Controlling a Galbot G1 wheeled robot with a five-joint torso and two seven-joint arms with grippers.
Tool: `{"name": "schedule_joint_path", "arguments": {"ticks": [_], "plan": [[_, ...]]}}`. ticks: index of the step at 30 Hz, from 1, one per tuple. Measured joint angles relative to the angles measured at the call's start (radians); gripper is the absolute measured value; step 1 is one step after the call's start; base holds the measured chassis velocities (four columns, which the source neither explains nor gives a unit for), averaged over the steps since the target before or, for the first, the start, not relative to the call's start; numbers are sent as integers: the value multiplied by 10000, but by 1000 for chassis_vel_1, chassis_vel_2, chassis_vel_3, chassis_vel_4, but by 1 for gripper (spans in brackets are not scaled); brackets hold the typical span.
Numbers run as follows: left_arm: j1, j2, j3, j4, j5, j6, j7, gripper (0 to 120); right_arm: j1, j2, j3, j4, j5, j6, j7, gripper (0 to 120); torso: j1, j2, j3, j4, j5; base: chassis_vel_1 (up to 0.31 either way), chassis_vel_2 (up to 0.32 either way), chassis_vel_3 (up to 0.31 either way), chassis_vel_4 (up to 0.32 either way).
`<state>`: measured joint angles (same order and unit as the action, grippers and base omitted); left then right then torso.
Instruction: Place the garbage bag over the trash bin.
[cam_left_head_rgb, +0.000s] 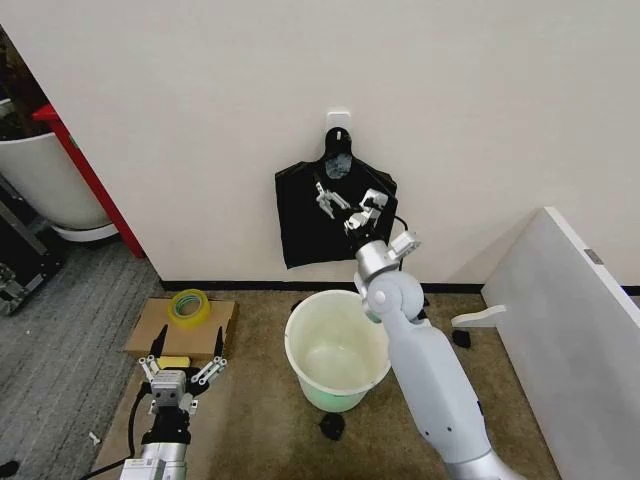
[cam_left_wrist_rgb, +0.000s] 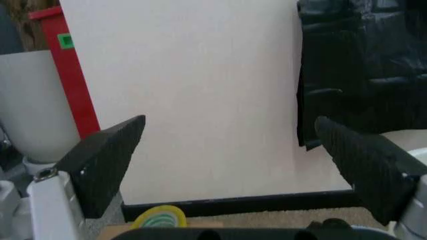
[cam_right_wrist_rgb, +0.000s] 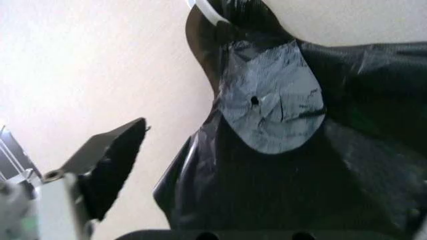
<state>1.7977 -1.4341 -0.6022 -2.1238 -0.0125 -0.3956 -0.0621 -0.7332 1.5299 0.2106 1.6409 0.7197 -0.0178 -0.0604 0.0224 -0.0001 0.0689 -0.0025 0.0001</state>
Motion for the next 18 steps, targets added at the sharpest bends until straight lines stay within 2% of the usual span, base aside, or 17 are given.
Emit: {"name": "schedule_joint_path", "arguments": {"ticks": [3, 5, 10, 12, 18], "plan": [[-8, 10, 15, -39, -42, 25, -2, 100, 154, 10, 13, -204, -109, 2, 43, 82, 0, 0, 0, 0, 1, 0, 0, 0, 0], [-14, 18, 16, -43, -56, 31, -2, 100, 196, 9, 12, -248, -131, -1, 54, 79, 0, 0, 0, 0, 1, 0, 0, 0, 0], [-45, 99, -6, -132, -270, 114, -3, 100, 386, -1, -35, -425, -285, -37, 134, 57, 0, 0, 0, 0, 1, 0, 0, 0, 0], [-53, 116, -19, -143, -294, 122, -2, 100, 408, 6, -33, -448, -296, -37, 140, 53, 0, 0, 0, 0, 1, 0, 0, 0, 0], [-79, 184, -52, -172, -401, 130, -3, 100, 446, 30, 43, -460, -305, -36, 199, 28, 0, 0, 0, 1, 1, 0, 0, 0, 0]]}}
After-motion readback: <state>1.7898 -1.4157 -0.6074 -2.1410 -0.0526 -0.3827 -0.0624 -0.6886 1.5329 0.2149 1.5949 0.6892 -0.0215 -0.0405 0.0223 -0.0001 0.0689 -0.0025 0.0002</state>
